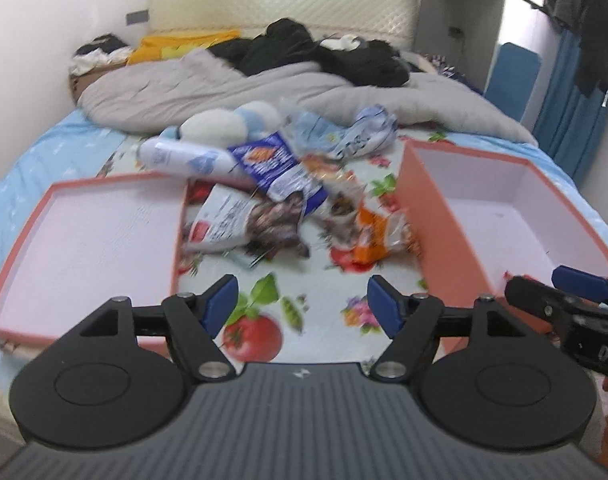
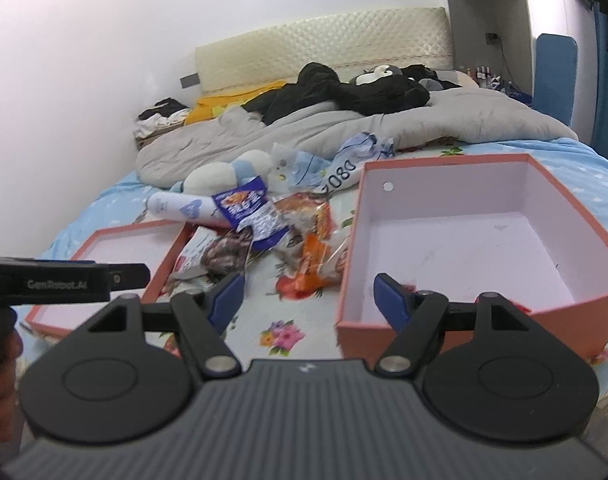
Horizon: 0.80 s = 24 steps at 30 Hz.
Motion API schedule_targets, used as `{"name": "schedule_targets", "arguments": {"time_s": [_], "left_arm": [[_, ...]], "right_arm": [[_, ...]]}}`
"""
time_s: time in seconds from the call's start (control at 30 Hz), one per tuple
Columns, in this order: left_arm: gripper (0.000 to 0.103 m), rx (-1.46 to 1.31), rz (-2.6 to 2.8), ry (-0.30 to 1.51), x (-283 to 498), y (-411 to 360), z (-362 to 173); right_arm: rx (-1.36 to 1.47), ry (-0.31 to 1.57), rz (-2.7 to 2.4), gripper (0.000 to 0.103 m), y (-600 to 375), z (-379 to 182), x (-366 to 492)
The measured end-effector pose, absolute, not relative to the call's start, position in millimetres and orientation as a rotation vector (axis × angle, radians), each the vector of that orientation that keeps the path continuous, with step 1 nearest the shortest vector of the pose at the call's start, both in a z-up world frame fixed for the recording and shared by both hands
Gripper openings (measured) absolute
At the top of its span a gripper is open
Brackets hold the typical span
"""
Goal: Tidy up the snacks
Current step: 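Move both tools back over the snack pile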
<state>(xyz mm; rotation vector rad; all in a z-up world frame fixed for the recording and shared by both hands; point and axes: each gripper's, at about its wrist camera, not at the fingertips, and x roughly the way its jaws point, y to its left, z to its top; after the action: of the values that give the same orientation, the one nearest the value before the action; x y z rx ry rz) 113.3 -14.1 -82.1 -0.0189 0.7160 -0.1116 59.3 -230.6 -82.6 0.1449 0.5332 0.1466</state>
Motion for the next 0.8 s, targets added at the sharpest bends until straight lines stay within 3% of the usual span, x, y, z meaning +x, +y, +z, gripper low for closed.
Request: {"name": "schedule_targets", "arguments": {"time_s": [0.33, 0.8], "left_arm": [[0.080, -0.116, -0.040, 0.734, 132, 22, -97], [0.079, -0.423, -0.055, 0.821, 230, 76, -132]], "right_arm": [[0.066, 0.562, 0.211, 0.073, -179, -99, 67], [-0.047, 0.594, 0.047, 0.067, -130, -122, 165]]}}
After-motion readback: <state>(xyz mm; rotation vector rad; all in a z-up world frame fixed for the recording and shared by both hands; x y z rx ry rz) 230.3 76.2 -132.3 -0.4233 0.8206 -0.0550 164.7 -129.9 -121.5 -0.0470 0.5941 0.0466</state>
